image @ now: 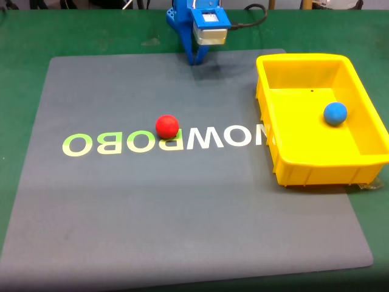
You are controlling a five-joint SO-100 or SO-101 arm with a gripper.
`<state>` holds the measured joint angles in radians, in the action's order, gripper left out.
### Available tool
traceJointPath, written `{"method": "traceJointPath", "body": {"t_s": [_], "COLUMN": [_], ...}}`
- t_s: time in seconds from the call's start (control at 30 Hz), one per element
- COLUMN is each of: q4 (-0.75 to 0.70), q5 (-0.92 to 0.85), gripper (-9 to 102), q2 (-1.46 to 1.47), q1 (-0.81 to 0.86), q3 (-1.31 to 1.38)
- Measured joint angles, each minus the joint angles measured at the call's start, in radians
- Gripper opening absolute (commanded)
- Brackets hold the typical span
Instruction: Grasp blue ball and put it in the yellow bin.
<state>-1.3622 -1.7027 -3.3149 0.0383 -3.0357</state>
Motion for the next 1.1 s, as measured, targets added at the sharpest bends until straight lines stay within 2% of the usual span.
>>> {"method": "traceJointPath", "body": {"t_s": [1.1], "q4": [-0.002], "q5": [0.020], "gripper": [0], "q2": [0.000], "q1": [0.005], "q3": [-0.032]}}
